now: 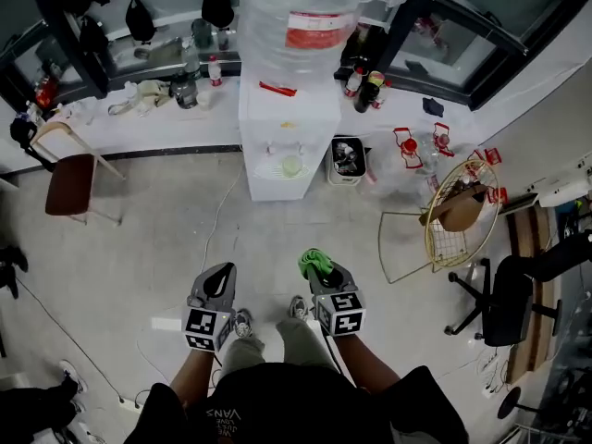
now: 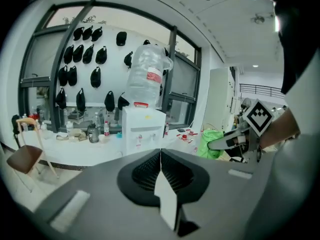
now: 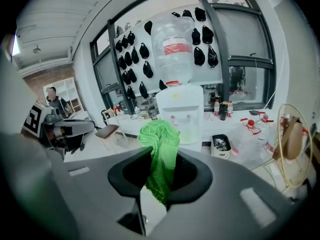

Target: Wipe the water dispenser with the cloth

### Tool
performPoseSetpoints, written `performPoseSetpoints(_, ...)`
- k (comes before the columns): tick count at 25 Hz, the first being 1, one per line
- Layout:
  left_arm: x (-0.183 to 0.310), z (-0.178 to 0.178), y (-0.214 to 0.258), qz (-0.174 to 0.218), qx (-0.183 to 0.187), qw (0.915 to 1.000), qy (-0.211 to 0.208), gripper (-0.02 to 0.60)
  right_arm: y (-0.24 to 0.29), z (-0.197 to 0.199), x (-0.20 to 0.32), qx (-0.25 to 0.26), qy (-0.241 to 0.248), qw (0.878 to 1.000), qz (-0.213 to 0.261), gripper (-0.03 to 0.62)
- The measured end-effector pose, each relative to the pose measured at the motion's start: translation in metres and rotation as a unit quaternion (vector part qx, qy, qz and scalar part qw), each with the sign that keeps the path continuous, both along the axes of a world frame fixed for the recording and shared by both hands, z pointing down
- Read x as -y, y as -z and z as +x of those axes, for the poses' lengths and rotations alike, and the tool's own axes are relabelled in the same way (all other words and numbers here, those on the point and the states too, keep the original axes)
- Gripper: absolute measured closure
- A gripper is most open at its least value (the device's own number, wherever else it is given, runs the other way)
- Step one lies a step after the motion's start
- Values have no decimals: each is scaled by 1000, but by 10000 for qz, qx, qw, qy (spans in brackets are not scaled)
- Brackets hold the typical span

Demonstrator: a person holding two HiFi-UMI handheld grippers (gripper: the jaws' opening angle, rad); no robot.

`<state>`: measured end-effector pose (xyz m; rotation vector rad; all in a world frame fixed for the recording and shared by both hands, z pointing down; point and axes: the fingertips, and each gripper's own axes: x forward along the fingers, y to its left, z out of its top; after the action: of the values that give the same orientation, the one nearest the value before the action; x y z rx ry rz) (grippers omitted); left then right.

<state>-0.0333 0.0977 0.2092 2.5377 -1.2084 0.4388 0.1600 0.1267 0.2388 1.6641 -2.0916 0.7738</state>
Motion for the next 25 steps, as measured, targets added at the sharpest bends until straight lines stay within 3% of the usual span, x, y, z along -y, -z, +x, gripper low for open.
performPoseSetpoints(3,8,15,-11,-198,71,9994,267,578,-12,14,22,74,284,9996,-42,500)
performPoseSetpoints(7,27,31,-19,40,62,9979,642,580,-40,32,51,-17,630,9979,-174,500)
performPoseSetpoints(10,30,40,-35,-68,-111,9961,871,580,-59,39,64,-100,852,9959,-295,500)
performPoseSetpoints(13,40,48,-56,-151,-246,9965,784,580,-75,38,87,-86,855,9960,-233,500)
performPoseSetpoints(20,82,21,-116,-269,79,9979,578,580,-142,4,124,265,626,9973,-280,500)
performPoseSetpoints(25,108,5,-171,-335,196,9974,599,580,-202,-27,144,377,918,9946,-298,500)
